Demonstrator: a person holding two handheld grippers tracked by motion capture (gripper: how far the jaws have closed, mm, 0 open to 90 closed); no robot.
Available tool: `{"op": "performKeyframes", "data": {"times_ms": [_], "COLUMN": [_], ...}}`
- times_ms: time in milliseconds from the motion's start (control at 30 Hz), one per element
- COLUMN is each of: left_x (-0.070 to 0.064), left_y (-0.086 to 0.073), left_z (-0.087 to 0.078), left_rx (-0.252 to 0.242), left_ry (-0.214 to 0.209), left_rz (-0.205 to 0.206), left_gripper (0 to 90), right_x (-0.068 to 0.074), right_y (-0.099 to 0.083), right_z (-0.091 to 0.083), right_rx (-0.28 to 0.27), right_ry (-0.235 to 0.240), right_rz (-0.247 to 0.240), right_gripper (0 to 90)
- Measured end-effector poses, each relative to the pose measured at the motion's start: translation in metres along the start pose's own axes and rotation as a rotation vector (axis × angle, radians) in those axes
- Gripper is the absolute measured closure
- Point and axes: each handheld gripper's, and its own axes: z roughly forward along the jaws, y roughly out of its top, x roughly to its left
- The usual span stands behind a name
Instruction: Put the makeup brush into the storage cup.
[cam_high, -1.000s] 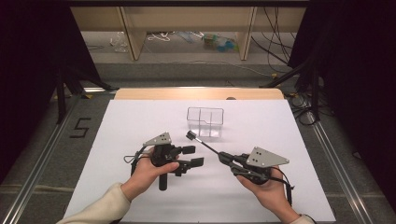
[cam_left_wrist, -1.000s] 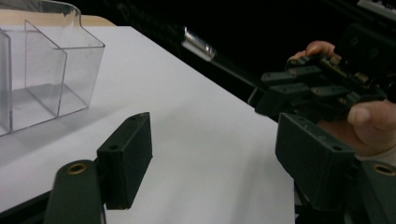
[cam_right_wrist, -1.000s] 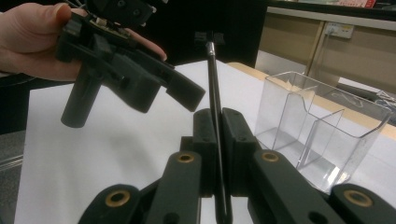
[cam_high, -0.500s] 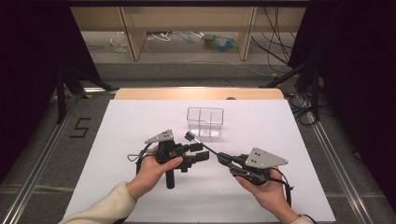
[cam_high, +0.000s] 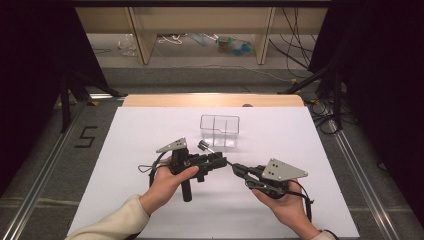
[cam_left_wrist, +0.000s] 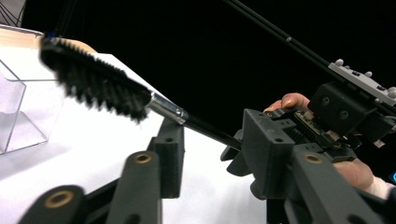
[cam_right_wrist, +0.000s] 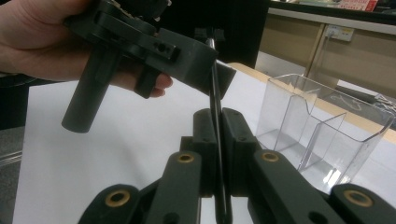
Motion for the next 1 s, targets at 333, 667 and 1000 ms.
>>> {"op": "performKeyframes", "data": {"times_ms": [333, 667, 1000], "left_x": [-0.003, -0.014, -0.018], "left_y": [0.002, 0.004, 0.006], "left_z": [0.0, 0.006, 0.004], "left_rx": [-0.029, -0.025, -0.013], "left_ry": [-0.045, -0.093, -0.061], "left_rz": [0.013, 0.075, 0.134], "left_gripper": [75.9, 85.1, 85.2], "right_x": [0.003, 0.005, 0.005], "right_y": [-0.002, -0.004, -0.005], "right_z": [0.004, 0.008, 0.012], "right_rx": [0.021, 0.054, 0.087], "right_ry": [-0.011, -0.001, 0.012], "right_rz": [-0.032, -0.044, -0.027], "right_gripper": [85.3, 83.4, 60.6]}}
